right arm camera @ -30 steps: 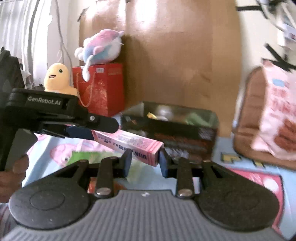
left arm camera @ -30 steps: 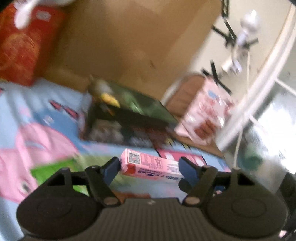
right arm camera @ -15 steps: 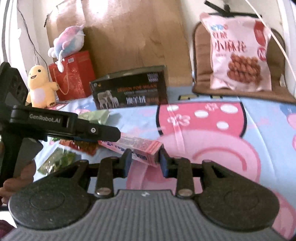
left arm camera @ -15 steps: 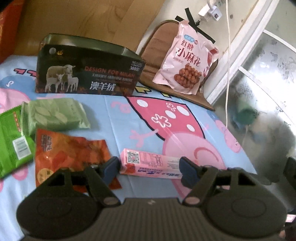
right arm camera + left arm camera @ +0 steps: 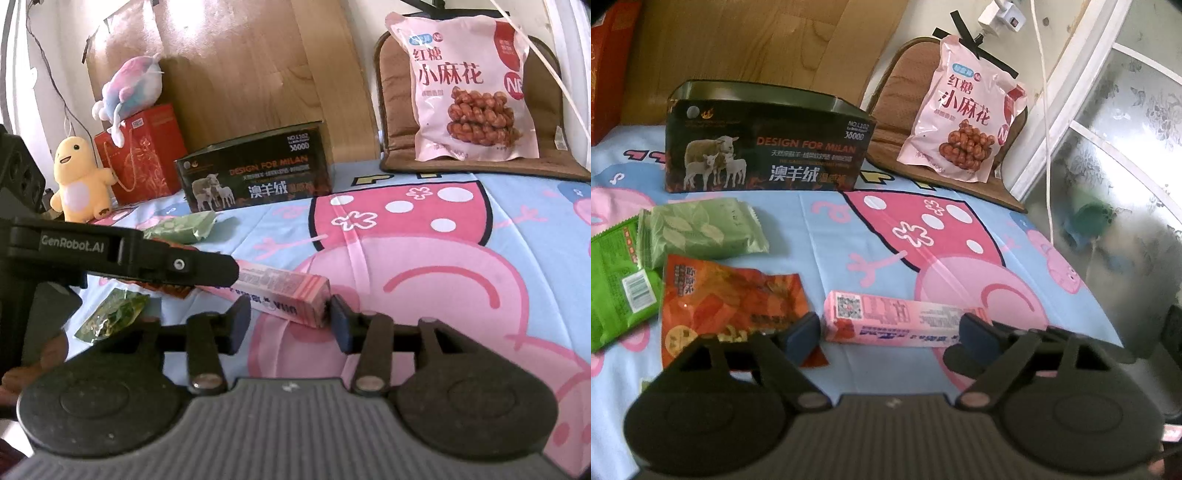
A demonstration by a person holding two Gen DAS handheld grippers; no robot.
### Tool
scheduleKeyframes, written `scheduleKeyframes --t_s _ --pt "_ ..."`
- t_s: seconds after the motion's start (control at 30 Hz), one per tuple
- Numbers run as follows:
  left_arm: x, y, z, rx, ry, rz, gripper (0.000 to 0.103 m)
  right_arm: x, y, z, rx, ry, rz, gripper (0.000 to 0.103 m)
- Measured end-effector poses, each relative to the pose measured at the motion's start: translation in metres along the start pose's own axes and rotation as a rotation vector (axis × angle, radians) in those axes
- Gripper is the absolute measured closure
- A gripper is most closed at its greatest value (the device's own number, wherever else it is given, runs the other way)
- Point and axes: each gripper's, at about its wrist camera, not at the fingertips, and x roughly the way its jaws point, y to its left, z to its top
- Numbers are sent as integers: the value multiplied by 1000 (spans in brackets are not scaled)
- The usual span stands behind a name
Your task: Organize snacks
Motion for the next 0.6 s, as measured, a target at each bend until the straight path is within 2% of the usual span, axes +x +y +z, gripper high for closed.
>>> scheduleKeyframes --t_s 0.3,0.6 --pt "-1 -1 -1 3 0 3 16 0 3 0 -15 0 -11 51" --pt "0 -2 -2 15 -1 -6 10 1 3 0 -15 0 -11 50"
